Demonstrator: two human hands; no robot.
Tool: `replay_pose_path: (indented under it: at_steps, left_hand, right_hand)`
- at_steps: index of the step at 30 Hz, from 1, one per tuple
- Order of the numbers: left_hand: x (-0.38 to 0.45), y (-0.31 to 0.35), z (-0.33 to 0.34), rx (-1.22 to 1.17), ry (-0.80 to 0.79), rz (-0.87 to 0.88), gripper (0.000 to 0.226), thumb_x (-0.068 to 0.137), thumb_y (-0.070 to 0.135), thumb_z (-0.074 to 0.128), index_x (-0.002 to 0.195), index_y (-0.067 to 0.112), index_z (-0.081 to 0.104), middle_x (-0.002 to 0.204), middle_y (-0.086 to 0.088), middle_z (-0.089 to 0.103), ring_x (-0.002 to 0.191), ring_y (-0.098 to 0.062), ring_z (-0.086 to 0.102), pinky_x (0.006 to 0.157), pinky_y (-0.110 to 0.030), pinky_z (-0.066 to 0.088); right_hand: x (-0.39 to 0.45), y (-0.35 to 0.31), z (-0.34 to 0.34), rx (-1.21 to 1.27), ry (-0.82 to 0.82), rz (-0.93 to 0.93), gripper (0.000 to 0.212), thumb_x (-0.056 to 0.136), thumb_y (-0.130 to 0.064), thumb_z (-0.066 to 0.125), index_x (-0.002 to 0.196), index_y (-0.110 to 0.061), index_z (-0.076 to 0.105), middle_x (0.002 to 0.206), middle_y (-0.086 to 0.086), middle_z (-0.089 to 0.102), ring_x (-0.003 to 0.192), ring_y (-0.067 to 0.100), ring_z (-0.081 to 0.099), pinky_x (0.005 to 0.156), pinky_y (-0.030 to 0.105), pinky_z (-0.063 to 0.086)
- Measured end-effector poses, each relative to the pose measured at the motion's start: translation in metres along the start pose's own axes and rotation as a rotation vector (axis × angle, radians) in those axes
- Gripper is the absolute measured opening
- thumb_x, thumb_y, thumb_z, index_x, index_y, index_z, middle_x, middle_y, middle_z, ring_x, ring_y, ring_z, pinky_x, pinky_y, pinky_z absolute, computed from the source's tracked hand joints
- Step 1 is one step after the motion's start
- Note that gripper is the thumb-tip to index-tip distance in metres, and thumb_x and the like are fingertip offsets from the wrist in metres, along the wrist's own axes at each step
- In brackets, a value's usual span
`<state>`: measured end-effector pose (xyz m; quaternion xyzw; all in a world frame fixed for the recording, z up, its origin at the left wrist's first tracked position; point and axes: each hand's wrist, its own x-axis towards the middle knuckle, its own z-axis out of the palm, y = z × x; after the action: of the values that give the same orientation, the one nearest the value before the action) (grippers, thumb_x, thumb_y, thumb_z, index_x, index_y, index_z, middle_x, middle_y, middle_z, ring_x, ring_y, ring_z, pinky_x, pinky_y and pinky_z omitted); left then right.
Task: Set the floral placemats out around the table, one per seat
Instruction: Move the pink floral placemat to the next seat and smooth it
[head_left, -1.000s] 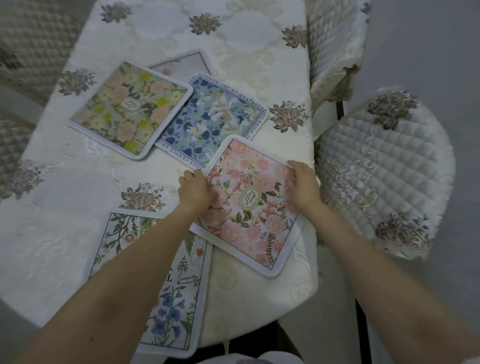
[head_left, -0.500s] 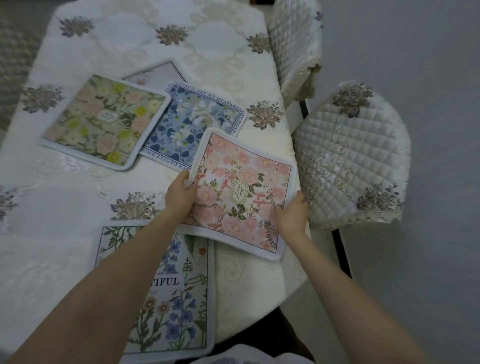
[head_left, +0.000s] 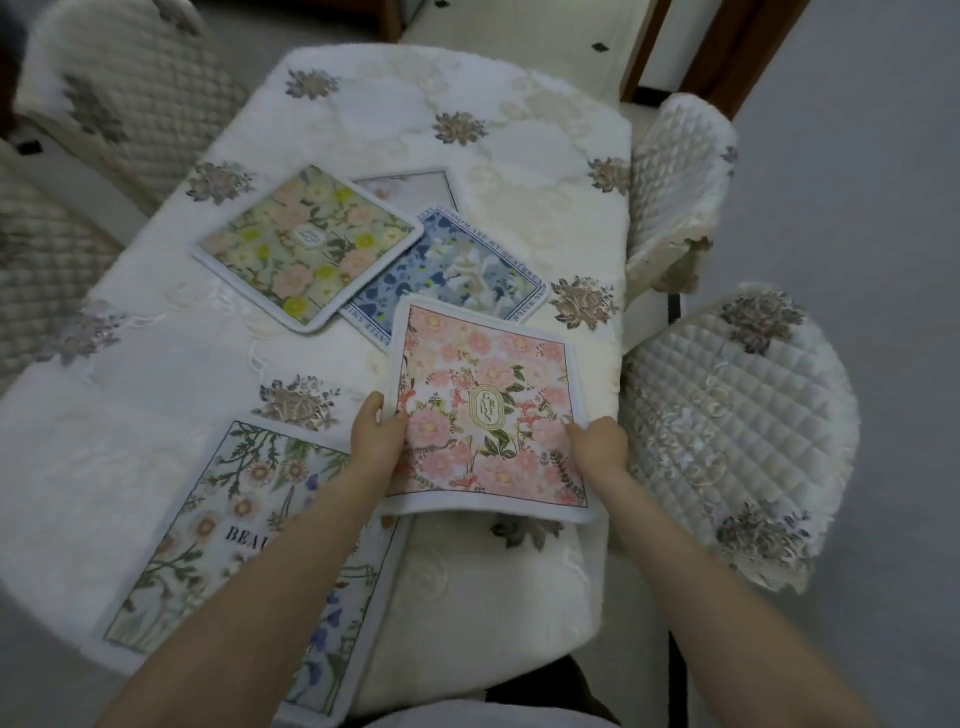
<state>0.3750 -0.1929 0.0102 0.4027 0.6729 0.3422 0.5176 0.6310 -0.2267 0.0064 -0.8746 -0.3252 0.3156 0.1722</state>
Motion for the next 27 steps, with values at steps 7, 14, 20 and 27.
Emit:
replay_pose_path:
  at_steps: [7, 14, 20, 27]
  left_hand:
    - [-0.047, -0.006, 0.029, 0.014, 0.297, 0.050, 0.020, 0.091, 0.003, 0.050, 0.076, 0.015, 0.044, 0.069, 0.001, 0.050, 0.063, -0.017, 0.047, 0.053, -0.020, 0.040]
    - [-0.082, 0.000, 0.074, -0.064, 0.339, -0.065, 0.012, 0.088, 0.008, 0.056, 0.099, 0.012, 0.054, 0.080, 0.002, 0.058, 0.076, -0.020, 0.055, 0.056, -0.024, 0.041]
    - [-0.104, -0.008, 0.099, -0.178, 0.271, -0.201, 0.024, 0.079, 0.013, 0.071, 0.102, 0.008, 0.065, 0.092, -0.007, 0.069, 0.080, -0.022, 0.065, 0.072, -0.036, 0.055]
    - [-0.105, -0.014, 0.143, -0.101, 0.365, -0.306, 0.011, 0.079, 0.022, 0.074, 0.080, 0.013, 0.067, 0.080, -0.004, 0.066, 0.070, -0.019, 0.062, 0.070, -0.033, 0.054]
  right_hand:
    - [0.042, -0.017, -0.033, 0.089, -0.108, -0.239, 0.003, 0.091, -0.005, 0.049, 0.094, -0.004, 0.049, 0.089, 0.010, 0.050, 0.080, 0.025, 0.048, 0.067, 0.030, 0.038]
    - [0.066, -0.052, -0.063, 0.078, -0.106, -0.434, 0.027, 0.088, 0.002, 0.042, 0.111, -0.003, 0.057, 0.102, 0.018, 0.064, 0.076, 0.025, 0.053, 0.062, 0.027, 0.038]
    - [0.083, -0.077, -0.087, -0.066, -0.065, -0.622, 0.025, 0.090, 0.002, 0.044, 0.108, -0.003, 0.060, 0.102, 0.017, 0.064, 0.074, 0.025, 0.053, 0.056, 0.027, 0.038]
    - [0.127, -0.091, -0.085, -0.171, -0.147, -0.730, 0.018, 0.089, 0.001, 0.047, 0.097, -0.005, 0.061, 0.090, 0.015, 0.059, 0.066, 0.025, 0.050, 0.050, 0.027, 0.036]
